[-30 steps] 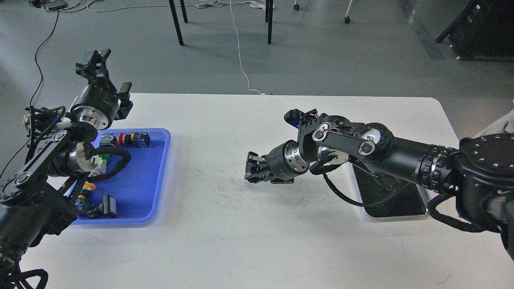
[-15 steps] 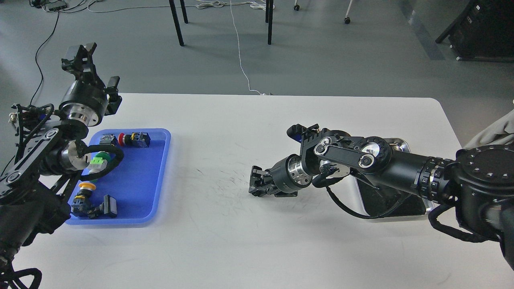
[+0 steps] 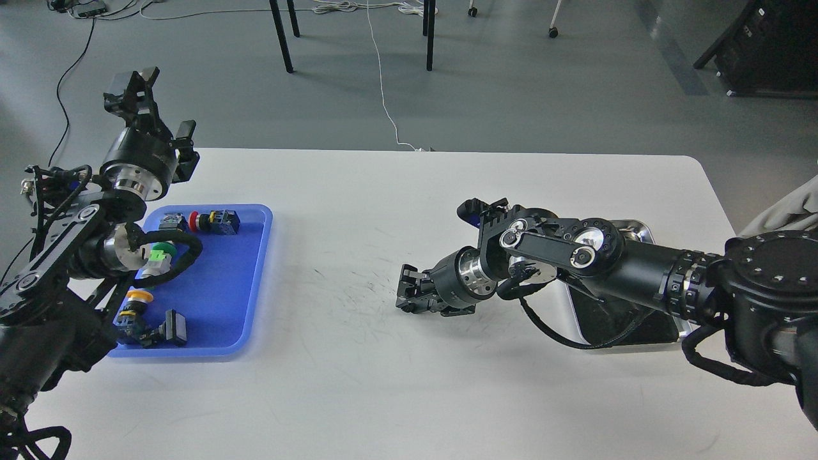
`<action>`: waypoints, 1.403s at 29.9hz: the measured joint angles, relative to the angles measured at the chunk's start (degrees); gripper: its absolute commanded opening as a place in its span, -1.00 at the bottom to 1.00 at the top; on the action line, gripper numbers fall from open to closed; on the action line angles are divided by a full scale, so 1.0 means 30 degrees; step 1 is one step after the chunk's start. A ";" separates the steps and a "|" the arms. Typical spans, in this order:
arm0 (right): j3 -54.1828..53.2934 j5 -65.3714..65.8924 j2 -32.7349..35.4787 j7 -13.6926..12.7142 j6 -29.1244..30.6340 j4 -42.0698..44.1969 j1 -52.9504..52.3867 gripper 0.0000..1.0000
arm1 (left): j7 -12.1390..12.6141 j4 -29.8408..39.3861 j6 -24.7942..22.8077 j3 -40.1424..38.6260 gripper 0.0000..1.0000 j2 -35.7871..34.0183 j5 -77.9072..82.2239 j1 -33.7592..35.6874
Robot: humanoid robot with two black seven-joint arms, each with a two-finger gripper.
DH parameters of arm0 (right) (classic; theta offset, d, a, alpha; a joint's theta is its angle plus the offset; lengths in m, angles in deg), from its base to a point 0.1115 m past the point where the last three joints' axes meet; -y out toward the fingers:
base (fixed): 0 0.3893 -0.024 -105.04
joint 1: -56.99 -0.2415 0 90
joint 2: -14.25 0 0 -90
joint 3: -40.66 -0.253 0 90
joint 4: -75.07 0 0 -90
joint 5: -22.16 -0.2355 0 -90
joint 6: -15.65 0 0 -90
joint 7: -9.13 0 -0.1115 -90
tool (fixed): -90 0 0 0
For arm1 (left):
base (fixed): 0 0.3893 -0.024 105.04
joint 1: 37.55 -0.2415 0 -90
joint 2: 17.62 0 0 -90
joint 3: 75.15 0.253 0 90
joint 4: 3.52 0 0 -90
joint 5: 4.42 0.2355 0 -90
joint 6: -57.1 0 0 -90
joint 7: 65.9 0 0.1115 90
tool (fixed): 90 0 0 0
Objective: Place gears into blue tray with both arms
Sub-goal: 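Open the right gripper to set the gear on the table, then retract the right arm and swing the left gripper toward the gear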
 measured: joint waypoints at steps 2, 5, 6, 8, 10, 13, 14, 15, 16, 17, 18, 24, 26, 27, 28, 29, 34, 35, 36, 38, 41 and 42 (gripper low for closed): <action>-0.0047 -0.0001 0.0000 0.0035 0.0002 0.0026 -0.0015 -0.33 | -0.0004 0.0000 0.0004 0.0000 0.97 0.0020 0.0000 0.0000; -0.0105 -0.0006 0.0000 0.0158 0.0002 0.0033 -0.0036 -0.30 | -0.0004 0.0002 0.0004 0.0000 0.97 0.0031 -0.0001 0.0000; -0.0137 -0.0007 0.0000 0.0232 0.0002 0.0035 -0.0046 -0.27 | -0.0012 0.0002 0.0004 0.0000 0.97 0.0038 -0.0001 -0.0001; -0.0188 -0.0010 -0.0003 0.0371 0.0002 0.0034 -0.0091 -0.25 | -0.0019 0.0002 0.0004 0.0000 0.97 0.0085 0.0000 -0.0001; -0.0266 -0.0010 -0.0006 0.0455 -0.0046 0.0028 -0.0123 -0.14 | -0.0020 0.0002 0.0004 0.0000 0.97 0.0115 0.0000 -0.0002; -0.0573 -0.0011 -0.0008 0.0500 -0.0176 0.0030 -0.0236 0.12 | -0.0032 0.0002 0.0005 0.0000 0.97 0.0205 0.0000 -0.0003; -0.0721 -0.0011 -0.0008 0.0507 -0.0219 0.0030 -0.0304 0.22 | -0.0032 0.0002 0.0004 0.0000 0.97 0.0233 0.0000 -0.0002; -0.0936 -0.0011 -0.0008 0.0508 -0.0247 0.0052 -0.0418 0.30 | -0.0033 0.0002 0.0004 0.0000 0.97 0.0246 -0.0001 -0.0002; -0.1169 -0.0018 -0.0008 0.0509 -0.0264 0.0105 -0.0554 0.36 | -0.0033 0.0002 0.0004 0.0000 0.97 0.0255 0.0000 -0.0003; -0.1358 -0.0026 -0.0008 0.0508 -0.0264 0.0168 -0.0676 0.42 | -0.0034 0.0002 0.0004 0.0000 0.97 0.0260 0.0000 -0.0012; -0.1590 -0.0031 -0.0009 0.0508 -0.0246 0.0248 -0.0820 0.50 | -0.0038 0.0002 0.0006 0.0001 0.97 0.0271 0.0000 -0.0023; -0.3101 -0.0126 -0.0009 0.0470 -0.0039 0.0842 -0.1347 0.83 | -0.0076 -0.0011 0.0171 0.0155 0.97 0.0275 0.0005 -0.0026; -0.3839 -0.0147 -0.0009 0.0465 -0.0016 0.1038 -0.1406 0.85 | -0.0103 -0.0043 0.0176 0.0166 0.97 0.0273 0.0004 -0.0028; -0.4216 -0.0151 -0.0009 0.0458 -0.0013 0.1096 -0.1421 0.85 | -0.0106 -0.0091 0.0177 0.0171 0.97 0.0260 0.0004 -0.0028; -0.4647 -0.0163 -0.0009 0.0450 -0.0008 0.1135 -0.1446 0.85 | -0.0106 -0.0162 0.0179 0.0175 0.97 0.0242 0.0004 -0.0029; -0.5096 -0.0172 -0.0009 0.0440 -0.0003 0.1149 -0.1478 0.85 | -0.0100 -0.0215 0.0182 0.0176 0.97 0.0226 0.0004 -0.0028; -0.7751 -0.0912 -0.0009 0.0431 0.0001 0.1174 -0.1676 0.85 | 0.0181 -0.0270 0.0182 0.0283 0.97 0.0134 0.0017 -0.0168; -0.8241 -0.1389 -0.0009 0.0432 0.0001 0.1175 -0.1681 0.85 | 0.0181 -0.0261 0.0182 0.0296 0.97 0.0087 0.0075 -0.0208; -0.8689 -0.1911 -0.0009 0.0431 0.0001 0.1175 -0.1682 0.85 | 0.0171 -0.0245 0.0180 0.0384 0.97 0.0013 0.0144 -0.0280; -0.9567 -0.2774 0.0009 0.0431 0.0001 0.1169 -0.1681 0.85 | 0.0068 -0.0232 0.0156 0.0993 0.97 -0.0272 0.0205 -0.0555; -1.1403 -0.3591 0.0663 0.0409 0.0006 0.1161 -0.1498 0.85 | -0.0160 -0.0035 0.0087 0.2715 0.97 -0.1426 0.0224 -0.0925; -1.2032 -0.3811 0.1036 0.0377 0.0006 0.1167 -0.1395 0.85 | -0.0314 0.0095 0.0081 0.3371 0.97 -0.1947 0.0223 -0.0983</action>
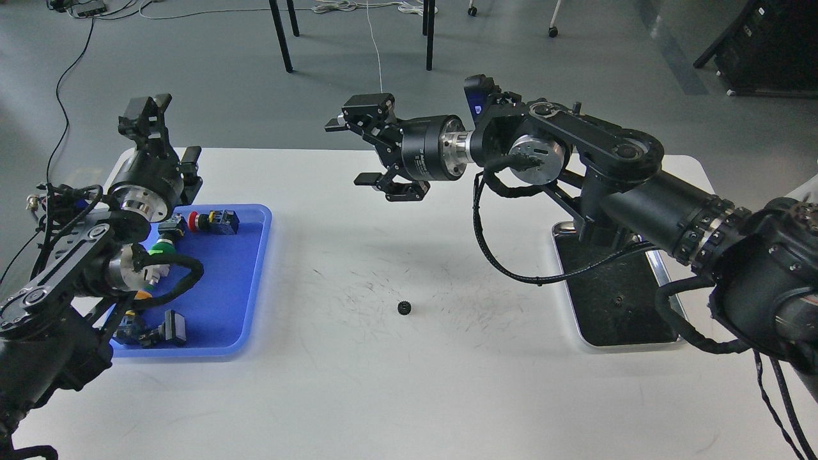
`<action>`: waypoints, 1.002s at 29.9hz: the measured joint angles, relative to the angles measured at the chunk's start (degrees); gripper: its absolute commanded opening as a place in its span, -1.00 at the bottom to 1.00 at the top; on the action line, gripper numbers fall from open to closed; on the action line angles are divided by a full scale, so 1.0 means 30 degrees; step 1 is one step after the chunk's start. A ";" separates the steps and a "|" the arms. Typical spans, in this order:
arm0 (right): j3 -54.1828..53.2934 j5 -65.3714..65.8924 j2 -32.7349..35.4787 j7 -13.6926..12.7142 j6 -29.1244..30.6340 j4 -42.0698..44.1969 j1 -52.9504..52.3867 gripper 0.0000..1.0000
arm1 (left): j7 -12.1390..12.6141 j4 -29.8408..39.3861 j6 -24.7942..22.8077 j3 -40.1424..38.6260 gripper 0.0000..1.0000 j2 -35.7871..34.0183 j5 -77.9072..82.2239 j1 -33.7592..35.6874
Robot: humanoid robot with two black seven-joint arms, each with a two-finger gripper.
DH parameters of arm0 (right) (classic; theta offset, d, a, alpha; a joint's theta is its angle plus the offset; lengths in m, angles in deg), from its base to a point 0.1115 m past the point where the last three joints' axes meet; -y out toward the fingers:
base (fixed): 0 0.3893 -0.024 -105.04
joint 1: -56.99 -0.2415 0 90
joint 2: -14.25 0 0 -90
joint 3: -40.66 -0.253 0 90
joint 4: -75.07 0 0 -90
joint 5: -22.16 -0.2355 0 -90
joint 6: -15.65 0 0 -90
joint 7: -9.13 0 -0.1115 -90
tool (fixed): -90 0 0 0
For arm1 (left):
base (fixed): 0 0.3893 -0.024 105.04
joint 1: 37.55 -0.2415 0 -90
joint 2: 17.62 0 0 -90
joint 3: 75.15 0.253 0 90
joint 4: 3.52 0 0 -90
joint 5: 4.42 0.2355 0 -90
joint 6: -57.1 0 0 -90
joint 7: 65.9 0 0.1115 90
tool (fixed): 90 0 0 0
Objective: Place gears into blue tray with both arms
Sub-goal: 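Retract the right arm and swing the left gripper toward the gear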
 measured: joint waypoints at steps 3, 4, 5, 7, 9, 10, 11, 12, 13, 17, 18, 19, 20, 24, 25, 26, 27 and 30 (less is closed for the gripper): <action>-0.1304 -0.0751 0.1371 -0.0051 -0.0001 -0.0003 0.0453 0.85 | -0.0547 0.0703 -0.0036 0.1495 0.97 -0.1363 -0.0006 -0.0032; -0.1633 -0.1073 0.1876 -0.0057 0.0000 -0.0004 0.0627 0.85 | -0.0631 0.1054 -0.0041 0.1871 0.97 -0.1797 -0.0005 -0.0022; -0.2011 -0.1466 0.2418 -0.0059 -0.0002 -0.0003 0.0851 0.85 | -0.0665 0.1398 -0.0043 0.2215 0.97 -0.2179 0.0015 0.0025; -0.2753 -0.2143 0.3233 -0.0060 -0.0001 0.0037 0.1436 0.85 | -0.0685 0.1991 -0.0052 0.2916 0.97 -0.2845 0.0300 0.0172; -0.3788 -0.2768 0.3944 -0.0063 -0.0002 0.0068 0.2406 0.85 | -0.0684 0.2673 -0.0091 0.3624 0.97 -0.3568 0.1079 0.0361; -0.4409 -0.3045 0.4248 -0.0064 -0.0002 0.0068 0.2941 0.85 | -0.0677 0.3150 -0.0174 0.3899 0.97 -0.3979 0.1644 0.0464; -0.4955 -0.3260 0.4460 -0.0066 -0.0002 0.0069 0.3366 0.85 | -0.0652 0.3667 -0.0311 0.4076 0.97 -0.4357 0.2260 0.0529; -0.5587 -0.3517 0.4649 -0.0083 -0.0002 0.0068 0.3840 0.85 | -0.0630 0.4137 -0.0467 0.4173 0.97 -0.4643 0.2836 0.0560; -0.6160 -0.3814 0.4801 -0.0108 -0.0003 0.0068 0.4316 0.85 | -0.0616 0.4669 -0.0669 0.4232 0.97 -0.4937 0.3552 0.0574; -0.7363 -0.5193 0.5144 -0.0197 -0.0004 -0.0021 0.5877 0.86 | -0.0580 0.6464 -0.1326 0.4298 0.97 -0.5374 0.6847 0.0579; -0.7534 -0.5440 0.5165 -0.0203 -0.0004 -0.0071 0.6215 0.86 | -0.0560 0.6753 -0.1371 0.4310 0.97 -0.5340 0.7736 0.0543; -0.7709 -0.5597 0.5176 -0.0204 -0.0004 -0.0131 0.6555 0.87 | -0.0520 0.7042 -0.1393 0.4344 0.97 -0.5228 0.8863 0.0442; -0.7840 -0.5670 0.5179 -0.0205 -0.0004 -0.0163 0.6830 0.88 | -0.0458 0.7270 -0.1391 0.4456 0.97 -0.5016 1.0108 0.0331; -0.8070 -0.5712 0.5239 -0.0205 -0.0004 -0.0117 0.8044 0.89 | -0.0293 0.7550 -0.1210 0.5608 0.97 -0.3882 1.5617 -0.0248; -0.8092 -0.5712 0.5324 -0.0198 -0.0004 -0.0117 0.8297 0.90 | -0.0284 0.7520 -0.1091 0.5753 0.97 -0.3668 1.6770 -0.0467; -0.8097 -0.5710 0.5413 -0.0193 -0.0004 -0.0118 0.8460 0.93 | -0.0284 0.7446 -0.0938 0.5805 0.97 -0.3363 1.7961 -0.0772; -0.8097 -0.5706 0.5521 -0.0186 -0.0005 -0.0119 0.8594 0.93 | -0.0294 0.7362 -0.0796 0.5804 0.97 -0.3008 1.8931 -0.1066; -0.7943 -0.5677 0.5885 -0.0186 -0.0004 -0.0099 0.8724 0.93 | -0.0394 0.7104 -0.0474 0.5437 0.97 -0.1966 2.0533 -0.1723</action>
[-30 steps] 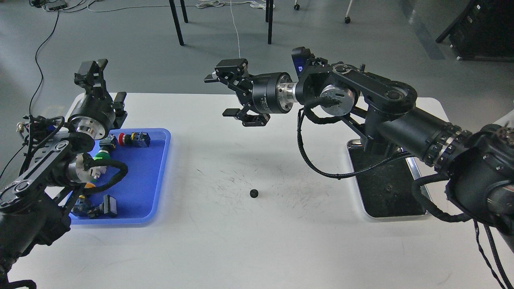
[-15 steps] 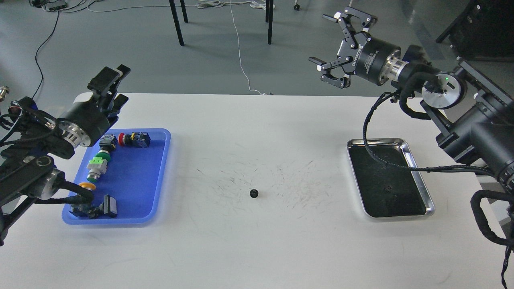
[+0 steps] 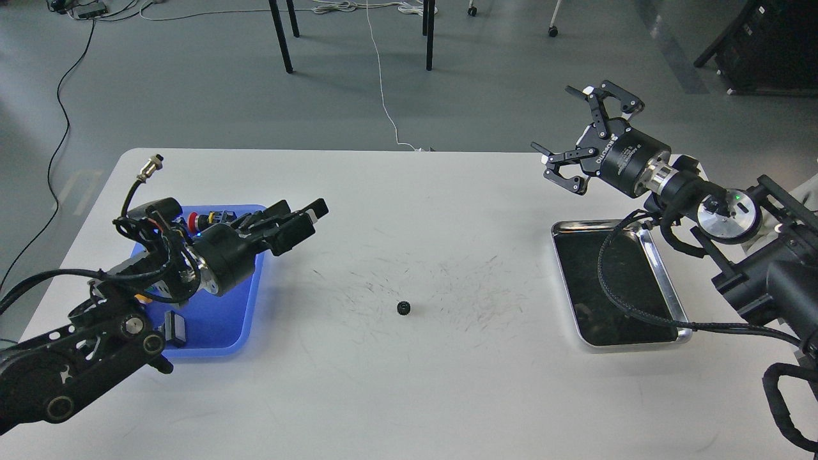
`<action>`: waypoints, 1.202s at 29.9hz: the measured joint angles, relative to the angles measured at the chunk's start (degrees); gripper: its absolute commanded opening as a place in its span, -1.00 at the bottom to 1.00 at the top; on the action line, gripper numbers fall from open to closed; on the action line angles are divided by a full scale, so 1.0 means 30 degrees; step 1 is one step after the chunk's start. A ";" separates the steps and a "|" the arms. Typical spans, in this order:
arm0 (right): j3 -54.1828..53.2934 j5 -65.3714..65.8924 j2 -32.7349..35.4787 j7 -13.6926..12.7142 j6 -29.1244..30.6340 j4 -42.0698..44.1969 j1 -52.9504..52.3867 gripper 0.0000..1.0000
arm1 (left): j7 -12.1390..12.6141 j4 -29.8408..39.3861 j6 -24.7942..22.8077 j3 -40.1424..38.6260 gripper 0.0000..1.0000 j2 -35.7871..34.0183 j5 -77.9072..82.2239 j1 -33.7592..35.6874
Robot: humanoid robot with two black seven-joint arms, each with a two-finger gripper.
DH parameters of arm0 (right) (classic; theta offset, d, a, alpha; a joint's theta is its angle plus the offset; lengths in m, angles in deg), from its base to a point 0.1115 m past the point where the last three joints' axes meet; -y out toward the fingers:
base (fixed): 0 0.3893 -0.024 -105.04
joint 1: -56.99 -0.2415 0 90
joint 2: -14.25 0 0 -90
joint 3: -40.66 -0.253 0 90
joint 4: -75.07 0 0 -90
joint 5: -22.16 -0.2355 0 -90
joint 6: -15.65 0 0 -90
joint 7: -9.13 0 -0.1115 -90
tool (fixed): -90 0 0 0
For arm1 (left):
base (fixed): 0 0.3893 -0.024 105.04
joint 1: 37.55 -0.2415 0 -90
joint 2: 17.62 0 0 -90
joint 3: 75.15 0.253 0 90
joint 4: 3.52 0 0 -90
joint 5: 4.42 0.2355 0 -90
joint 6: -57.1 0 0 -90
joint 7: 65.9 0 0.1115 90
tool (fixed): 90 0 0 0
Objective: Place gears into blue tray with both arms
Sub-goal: 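Retract the right arm and swing the left gripper toward the gear, then lower the left gripper onto the black gear and close it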
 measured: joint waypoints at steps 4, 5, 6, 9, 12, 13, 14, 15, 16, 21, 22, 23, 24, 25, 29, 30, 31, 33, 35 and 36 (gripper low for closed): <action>0.0360 0.0014 0.0221 -0.0041 0.0000 0.0090 0.0001 0.93 | -0.0213 -0.0619 0.0366 -0.0972 0.96 0.0734 0.0765 -0.0759; 0.0458 0.0021 0.0221 -0.0047 0.0000 0.0113 -0.0007 0.94 | -0.0330 -0.0776 0.0495 -0.1279 0.97 0.0941 0.1031 -0.0931; 0.0534 0.0028 0.0221 -0.0049 0.0000 0.0118 -0.0026 0.94 | -0.0443 -0.0874 0.0614 -0.1531 0.97 0.1149 0.1362 -0.1116; 0.0676 0.0029 0.0263 -0.0056 0.0000 0.0082 -0.0078 0.93 | -0.0764 -0.0978 0.0960 -0.2113 0.96 0.1687 0.2420 -0.2008; 0.0706 0.0025 0.0446 -0.0135 0.0000 -0.0062 -0.0097 0.93 | -0.1230 -0.1098 0.1305 -0.2645 0.97 0.2410 0.3223 -0.2895; 0.0718 0.0025 0.0576 -0.0152 0.0000 -0.0152 -0.0094 0.93 | -0.1440 -0.1279 0.1442 -0.2725 0.96 0.2763 0.3453 -0.3136; 0.0734 0.0035 0.0711 -0.0157 0.0000 -0.0281 -0.0048 0.93 | -0.1621 -0.1479 0.1599 -0.2778 0.97 0.3116 0.3687 -0.3326; 0.0789 0.0081 0.0813 -0.0156 0.0000 -0.0428 0.0052 0.93 | -0.1815 -0.1719 0.1808 -0.2821 0.96 0.3602 0.4038 -0.3575; 0.0906 0.0140 0.0890 -0.0156 0.0000 -0.0582 0.0226 0.93 | -0.1956 -0.1903 0.1982 -0.2828 0.96 0.4026 0.4427 -0.3807; 0.1085 0.0185 0.0986 0.0084 0.0000 -0.0738 0.1255 0.93 | -0.2315 -0.2829 0.2686 -0.2862 0.96 0.5565 0.6481 -0.4612; 0.1078 0.0186 0.0987 0.0140 0.0000 -0.0738 0.1562 0.93 | -0.2330 -0.3142 0.2829 -0.2875 0.96 0.5753 0.6731 -0.4633; 0.1056 0.0185 0.0986 0.0209 0.0000 -0.0739 0.1911 0.93 | -0.2334 -0.3436 0.2982 -0.2875 0.96 0.5859 0.6925 -0.4639; 0.1009 0.0182 0.0986 0.0270 0.0000 -0.0745 0.2219 0.93 | -0.2334 -0.3776 0.3178 -0.2875 0.96 0.5909 0.7126 -0.4641; 0.0940 0.0176 0.0986 0.0320 0.0000 -0.0768 0.2445 0.93 | -0.2334 -0.4056 0.3384 -0.2876 0.96 0.5903 0.7300 -0.4639; 0.0511 0.0135 0.0974 0.0469 0.0000 -0.1010 0.2909 0.93 | -0.2342 -0.4513 0.3993 -0.2802 0.96 0.4987 0.7737 -0.4511; 0.0400 0.0134 0.0976 0.0484 0.0000 -0.1117 0.2964 0.93 | -0.2342 -0.4543 0.4054 -0.2778 0.96 0.4660 0.7770 -0.4470; 0.0299 0.0134 0.1005 0.0495 0.0000 -0.1218 0.3012 0.94 | -0.2341 -0.4560 0.4094 -0.2764 0.96 0.4412 0.7788 -0.4413; 0.0058 0.0132 0.1225 0.0506 0.0000 -0.1454 0.3085 0.94 | -0.2289 -0.4587 0.4135 -0.2750 0.96 0.4191 0.7831 -0.4303; -0.0100 0.0127 0.1441 0.0506 0.0000 -0.1600 0.3184 0.93 | -0.2207 -0.4689 0.4206 -0.2744 0.96 0.4150 0.8108 -0.4195; -0.0146 0.0127 0.1541 0.0511 0.0000 -0.1635 0.3237 0.93 | -0.2173 -0.4834 0.4273 -0.2741 0.96 0.4168 0.8455 -0.4103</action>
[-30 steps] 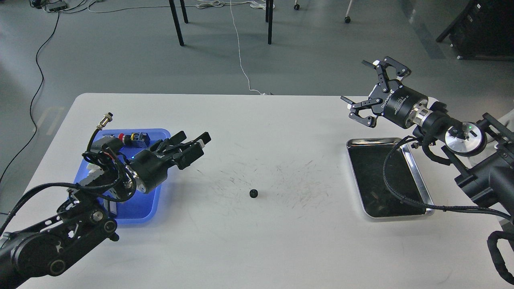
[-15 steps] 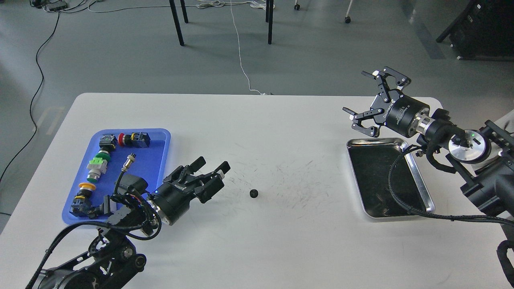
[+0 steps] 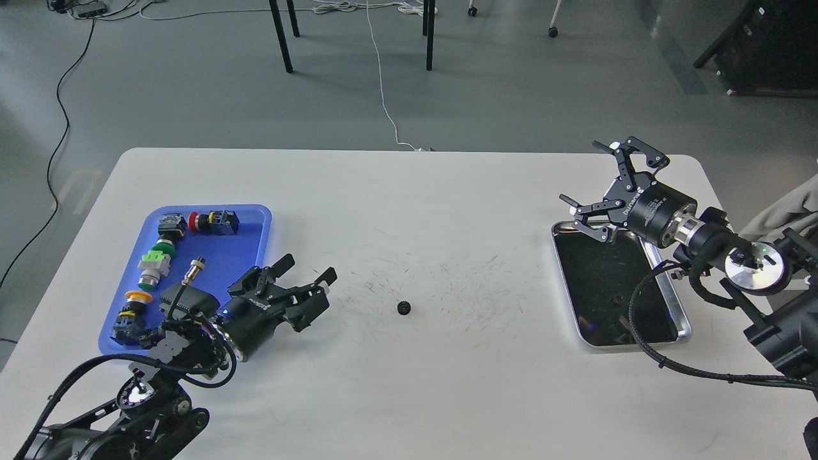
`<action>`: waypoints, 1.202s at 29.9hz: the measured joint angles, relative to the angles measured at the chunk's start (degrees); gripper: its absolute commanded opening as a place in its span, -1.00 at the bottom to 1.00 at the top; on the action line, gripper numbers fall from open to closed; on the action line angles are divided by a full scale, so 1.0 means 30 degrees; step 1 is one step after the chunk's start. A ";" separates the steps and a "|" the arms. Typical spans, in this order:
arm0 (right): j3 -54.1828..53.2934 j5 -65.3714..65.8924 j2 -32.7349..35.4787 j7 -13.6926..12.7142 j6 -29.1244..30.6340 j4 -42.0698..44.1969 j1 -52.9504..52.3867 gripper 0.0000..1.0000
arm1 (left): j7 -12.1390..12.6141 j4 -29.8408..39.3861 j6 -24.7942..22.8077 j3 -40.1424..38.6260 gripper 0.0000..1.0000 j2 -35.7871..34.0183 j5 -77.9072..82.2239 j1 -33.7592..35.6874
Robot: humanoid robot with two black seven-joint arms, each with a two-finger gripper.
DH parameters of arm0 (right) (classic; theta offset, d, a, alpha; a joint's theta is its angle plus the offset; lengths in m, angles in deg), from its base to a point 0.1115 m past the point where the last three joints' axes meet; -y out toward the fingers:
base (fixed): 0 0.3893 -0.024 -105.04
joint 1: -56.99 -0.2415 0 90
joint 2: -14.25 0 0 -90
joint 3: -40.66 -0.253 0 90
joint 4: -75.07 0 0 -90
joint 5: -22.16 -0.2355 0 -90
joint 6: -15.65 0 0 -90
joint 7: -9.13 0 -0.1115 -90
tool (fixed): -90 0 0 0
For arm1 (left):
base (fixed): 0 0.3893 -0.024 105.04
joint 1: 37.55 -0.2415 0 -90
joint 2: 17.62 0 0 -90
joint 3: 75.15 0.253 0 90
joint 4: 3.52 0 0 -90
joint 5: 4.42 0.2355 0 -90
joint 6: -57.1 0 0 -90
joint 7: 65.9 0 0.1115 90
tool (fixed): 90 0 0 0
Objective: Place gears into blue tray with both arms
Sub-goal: 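Lower the left gripper onto the black gear and close it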
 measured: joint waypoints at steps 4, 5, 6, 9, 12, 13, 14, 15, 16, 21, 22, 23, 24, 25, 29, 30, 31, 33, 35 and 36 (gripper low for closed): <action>-0.0602 -0.0042 0.0419 0.0229 0.0000 -0.0336 0.0446 0.93 | 0.0060 -0.0646 0.0350 0.0107 0.96 0.0395 0.1253 0.0574; -0.0876 -0.0045 0.0524 0.0245 0.0000 -0.0610 0.0655 0.93 | 0.0081 -0.0699 0.0396 0.0168 0.96 0.0540 0.1339 0.0730; -0.1218 -0.0047 0.0660 0.0258 0.0000 -0.1003 0.0946 0.93 | 0.0109 -0.0724 0.0430 0.0235 0.96 0.0685 0.1374 0.0872; -0.2055 -0.0046 0.0938 0.0277 0.0000 -0.2071 0.1983 0.93 | 0.0291 -0.0746 0.0444 0.0525 0.96 0.1056 0.1410 0.1142; -0.3001 -0.0039 0.1029 0.0285 0.0000 -0.2605 0.2922 0.93 | 0.0500 -0.0752 0.0455 0.1013 0.96 0.1406 0.1411 0.1442; -0.3290 -0.0035 0.1040 0.0286 0.0000 -0.2687 0.3152 0.93 | 0.0538 -0.0754 0.0455 0.1186 0.96 0.1473 0.1412 0.1593; -0.3501 -0.0034 0.1047 0.0288 0.0000 -0.2750 0.3335 0.93 | 0.0563 -0.0754 0.0458 0.1373 0.96 0.1516 0.1412 0.1790; -0.3695 -0.0030 0.1054 0.0289 0.0000 -0.2822 0.3515 0.93 | 0.0602 -0.0754 0.0460 0.1583 0.96 0.1542 0.1412 0.2008; -0.3863 -0.0030 0.1079 0.0289 0.0000 -0.2890 0.3651 0.93 | 0.0649 -0.0754 0.0461 0.1759 0.96 0.1554 0.1412 0.2200; -0.4444 -0.0033 0.1504 0.0290 0.0000 -0.3314 0.3971 0.93 | 0.0839 -0.0667 0.0461 0.2401 0.96 0.1556 0.1412 0.3235; -0.4553 -0.0037 0.1590 0.0290 0.0000 -0.3440 0.4057 0.93 | 0.0852 -0.0639 0.0461 0.2531 0.96 0.1557 0.1412 0.3432; -0.4704 -0.0042 0.1668 0.0291 0.0000 -0.3574 0.4164 0.93 | 0.0864 -0.0608 0.0461 0.2706 0.96 0.1557 0.1412 0.3682; -0.4865 -0.0047 0.1722 0.0291 0.0000 -0.3687 0.4264 0.93 | 0.0879 -0.0590 0.0461 0.2911 0.96 0.1563 0.1412 0.3936; -0.5056 -0.0049 0.1760 0.0290 0.0000 -0.3804 0.4384 0.93 | 0.0903 -0.0585 0.0461 0.3119 0.96 0.1572 0.1412 0.4164; -0.5575 -0.0056 0.1793 0.0291 0.0000 -0.4096 0.4777 0.93 | 0.0968 -0.0576 0.0461 0.4031 0.96 0.1626 0.1412 0.4884; -0.5608 -0.0056 0.1793 0.0290 0.0000 -0.4136 0.4852 0.93 | 0.0970 -0.0575 0.0461 0.4187 0.96 0.1637 0.1412 0.4973; -0.5632 -0.0056 0.1796 0.0290 0.0000 -0.4170 0.4925 0.93 | 0.0972 -0.0575 0.0461 0.4278 0.96 0.1657 0.1412 0.5015; -0.5646 -0.0055 0.1806 0.0290 0.0000 -0.4198 0.5015 0.93 | 0.0970 -0.0576 0.0460 0.4410 0.96 0.1860 0.1411 0.5026; -0.5658 -0.0023 0.1811 0.0290 0.0000 -0.4201 0.5118 0.93 | 0.0958 -0.0573 0.0440 0.4543 0.96 0.2092 0.1411 0.4993; -0.5664 -0.0003 0.1818 0.0290 0.0000 -0.4200 0.5161 0.93 | 0.0951 -0.0573 0.0420 0.4695 0.96 0.2173 0.1411 0.4973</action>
